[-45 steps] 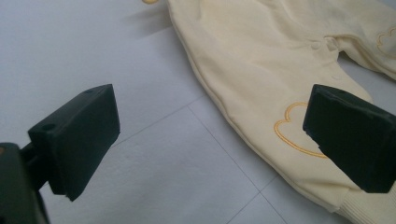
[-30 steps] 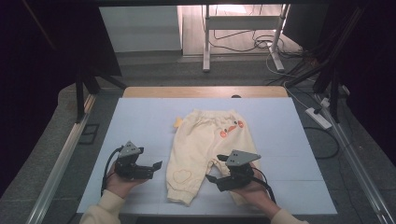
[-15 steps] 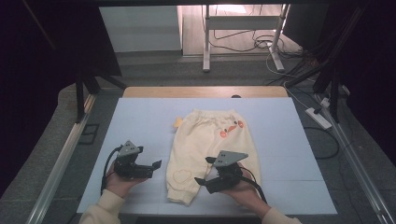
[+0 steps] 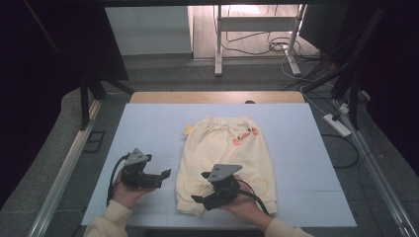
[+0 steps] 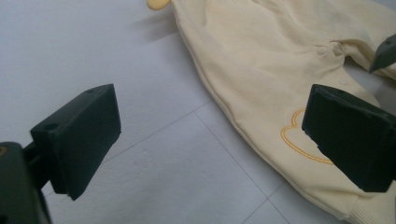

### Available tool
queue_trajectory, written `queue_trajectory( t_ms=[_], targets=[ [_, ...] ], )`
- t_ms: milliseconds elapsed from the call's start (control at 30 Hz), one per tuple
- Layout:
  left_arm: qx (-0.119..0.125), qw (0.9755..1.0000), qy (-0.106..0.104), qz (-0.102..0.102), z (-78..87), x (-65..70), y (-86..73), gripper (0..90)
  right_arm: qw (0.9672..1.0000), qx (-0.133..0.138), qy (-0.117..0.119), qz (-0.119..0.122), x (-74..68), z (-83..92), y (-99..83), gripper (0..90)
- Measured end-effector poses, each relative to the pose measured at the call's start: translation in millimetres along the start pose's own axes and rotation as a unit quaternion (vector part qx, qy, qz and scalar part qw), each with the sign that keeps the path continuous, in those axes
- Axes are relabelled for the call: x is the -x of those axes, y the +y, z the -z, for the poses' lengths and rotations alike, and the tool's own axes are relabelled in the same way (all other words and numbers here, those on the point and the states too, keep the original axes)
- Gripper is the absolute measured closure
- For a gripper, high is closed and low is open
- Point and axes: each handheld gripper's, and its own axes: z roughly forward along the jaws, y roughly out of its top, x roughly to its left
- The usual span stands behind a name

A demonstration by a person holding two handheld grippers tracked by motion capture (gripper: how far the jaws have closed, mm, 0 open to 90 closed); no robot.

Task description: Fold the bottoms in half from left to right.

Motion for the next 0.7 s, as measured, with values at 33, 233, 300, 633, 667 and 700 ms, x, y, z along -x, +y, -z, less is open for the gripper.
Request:
queue_trajectory(
  t_ms=[33,233,300,633,667,700],
  targets=[
    [0.000,1.0000,0.000,0.000,-0.1,0.2,-0.1,4.9,1.0000,-0.003,0.002,0.004,-1.5,-2.5,1.0,19.6],
    [0.001,1.0000,0.001,-0.001,0.7,0.7,-0.2,5.0,0.9996,-0.019,0.016,0.010,-10.9,-15.8,6.7,21.0],
    [0.000,1.0000,0.001,-0.001,0.6,0.7,-0.2,5.0,0.9995,-0.021,0.019,0.013,-13.3,-19.6,8.0,21.1],
    [0.005,1.0000,0.004,-0.004,1.7,1.7,0.0,5.0,0.9983,-0.043,0.031,0.026,-23.5,-36.1,13.2,22.4],
    [0.005,1.0000,0.004,-0.003,1.6,1.7,0.0,5.1,0.9979,-0.047,0.032,0.032,-26.5,-39.8,13.5,22.6],
    [0.005,1.0000,0.004,-0.003,1.6,1.7,0.0,5.1,0.9979,-0.047,0.032,0.032,-26.5,-39.8,13.5,22.6]
  ],
)
